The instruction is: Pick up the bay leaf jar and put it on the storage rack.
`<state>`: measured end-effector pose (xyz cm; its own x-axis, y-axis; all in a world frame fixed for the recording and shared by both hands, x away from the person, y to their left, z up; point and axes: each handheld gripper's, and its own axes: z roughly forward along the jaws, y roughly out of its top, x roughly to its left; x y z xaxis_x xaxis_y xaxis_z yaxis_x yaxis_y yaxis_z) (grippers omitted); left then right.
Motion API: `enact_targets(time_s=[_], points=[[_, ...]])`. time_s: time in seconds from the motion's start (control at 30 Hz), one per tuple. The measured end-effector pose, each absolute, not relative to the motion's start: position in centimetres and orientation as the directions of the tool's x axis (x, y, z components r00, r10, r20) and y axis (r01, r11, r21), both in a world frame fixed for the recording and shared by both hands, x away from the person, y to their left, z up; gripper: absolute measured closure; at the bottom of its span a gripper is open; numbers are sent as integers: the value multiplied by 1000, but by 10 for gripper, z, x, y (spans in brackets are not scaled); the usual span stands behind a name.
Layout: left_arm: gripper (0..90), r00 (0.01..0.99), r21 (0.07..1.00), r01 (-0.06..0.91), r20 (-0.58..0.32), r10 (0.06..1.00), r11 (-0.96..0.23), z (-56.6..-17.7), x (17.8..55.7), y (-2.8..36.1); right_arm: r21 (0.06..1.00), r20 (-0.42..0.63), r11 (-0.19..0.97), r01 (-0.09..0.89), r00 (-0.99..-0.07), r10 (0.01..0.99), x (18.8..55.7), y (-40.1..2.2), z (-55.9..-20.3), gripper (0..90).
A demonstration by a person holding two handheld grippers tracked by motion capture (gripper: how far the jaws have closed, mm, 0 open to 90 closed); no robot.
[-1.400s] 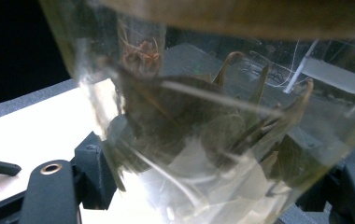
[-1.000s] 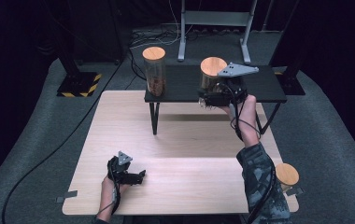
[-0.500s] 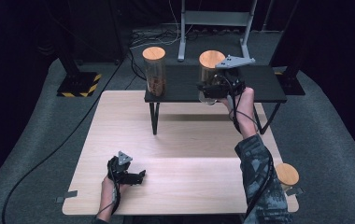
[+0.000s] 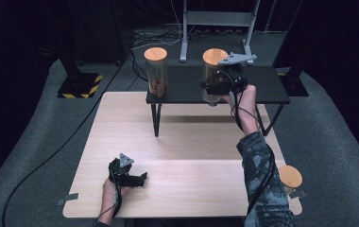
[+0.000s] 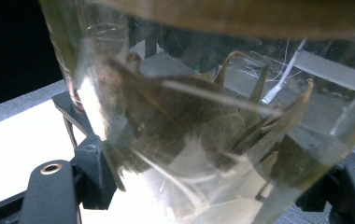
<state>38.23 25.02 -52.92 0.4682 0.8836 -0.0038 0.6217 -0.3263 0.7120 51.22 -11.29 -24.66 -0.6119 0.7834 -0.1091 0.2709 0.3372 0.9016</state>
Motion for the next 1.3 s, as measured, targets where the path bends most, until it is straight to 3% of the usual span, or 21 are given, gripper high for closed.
enact_targets(time_s=[1.3], points=[[8,469,712,622,-3,883,-327,-529,382,250,880,-42,298,370,-564,824,551,-116,-270,251]])
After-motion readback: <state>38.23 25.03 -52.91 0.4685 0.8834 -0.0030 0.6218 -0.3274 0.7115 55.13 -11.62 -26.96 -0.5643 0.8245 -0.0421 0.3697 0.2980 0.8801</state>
